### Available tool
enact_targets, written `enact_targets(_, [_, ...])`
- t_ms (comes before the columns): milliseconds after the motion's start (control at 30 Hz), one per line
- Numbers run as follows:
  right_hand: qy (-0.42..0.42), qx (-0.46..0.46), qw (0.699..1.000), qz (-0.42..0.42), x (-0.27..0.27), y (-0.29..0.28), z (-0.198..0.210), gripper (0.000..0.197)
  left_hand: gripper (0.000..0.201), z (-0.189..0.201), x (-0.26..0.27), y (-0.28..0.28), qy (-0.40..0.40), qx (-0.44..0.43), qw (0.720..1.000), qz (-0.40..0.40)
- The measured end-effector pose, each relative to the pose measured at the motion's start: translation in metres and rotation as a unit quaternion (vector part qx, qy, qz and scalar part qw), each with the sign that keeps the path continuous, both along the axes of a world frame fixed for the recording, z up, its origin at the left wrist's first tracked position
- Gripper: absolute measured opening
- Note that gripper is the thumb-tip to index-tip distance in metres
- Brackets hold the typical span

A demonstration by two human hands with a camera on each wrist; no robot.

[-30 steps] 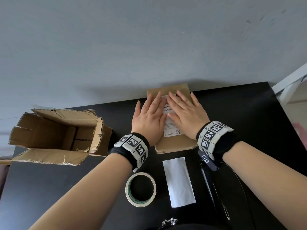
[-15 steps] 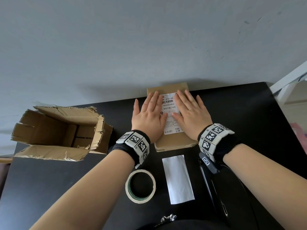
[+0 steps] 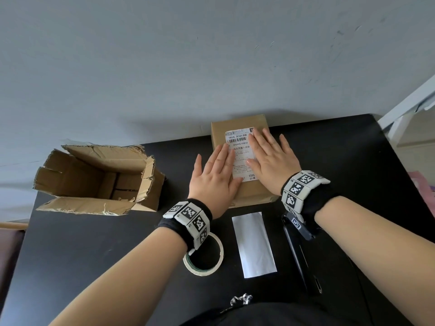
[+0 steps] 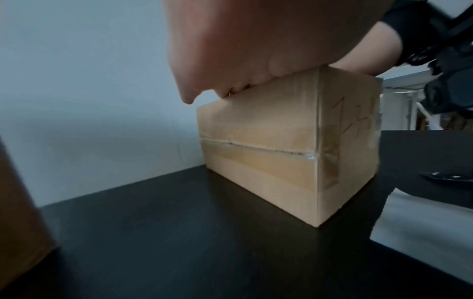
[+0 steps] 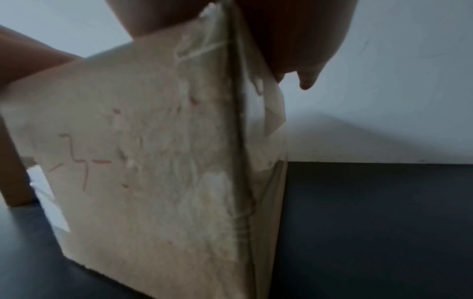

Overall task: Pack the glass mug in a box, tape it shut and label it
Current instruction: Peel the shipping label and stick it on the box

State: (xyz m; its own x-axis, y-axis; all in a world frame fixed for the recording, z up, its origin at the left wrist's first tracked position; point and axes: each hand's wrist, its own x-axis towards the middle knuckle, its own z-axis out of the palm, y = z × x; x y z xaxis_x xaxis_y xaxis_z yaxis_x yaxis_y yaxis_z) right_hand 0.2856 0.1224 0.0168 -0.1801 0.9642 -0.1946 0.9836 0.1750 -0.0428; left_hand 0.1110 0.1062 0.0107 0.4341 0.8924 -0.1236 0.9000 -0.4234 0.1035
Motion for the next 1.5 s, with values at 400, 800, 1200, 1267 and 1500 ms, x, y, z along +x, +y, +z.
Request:
enact_targets(400, [-0.017,-0.006,0.996,0.084,0.0,-0.051,-0.003,0.071,0.058,0.002,0.001,-0.001,-0.02,-0.008,1.0,0.011])
enact_targets(800, [-0.01,-0.044,0.997,0.058,0.014,0.007,0.016,0.06,0.065,0.016,0.003,0.032,-0.022,0.029,0.999,-0.034])
enact_targets(1200, [0.03,-0.026,0.997,0.073,0.011,0.04,0.008,0.061,0.072,0.006,0.011,0.058,-0.017,0.03,0.999,-0.004])
enact_targets(1267, [0.039,-0.03,0.997,0.052,0.015,0.039,0.006,0.063,0.072,0.005,0.009,0.056,-0.019,0.019,1.0,0.015])
enact_targets(1500, [0.042,-0.04,0.998,0.011,0.018,0.024,0.004,0.066,0.073,0.005,0.006,0.051,-0.013,0.007,0.999,0.037])
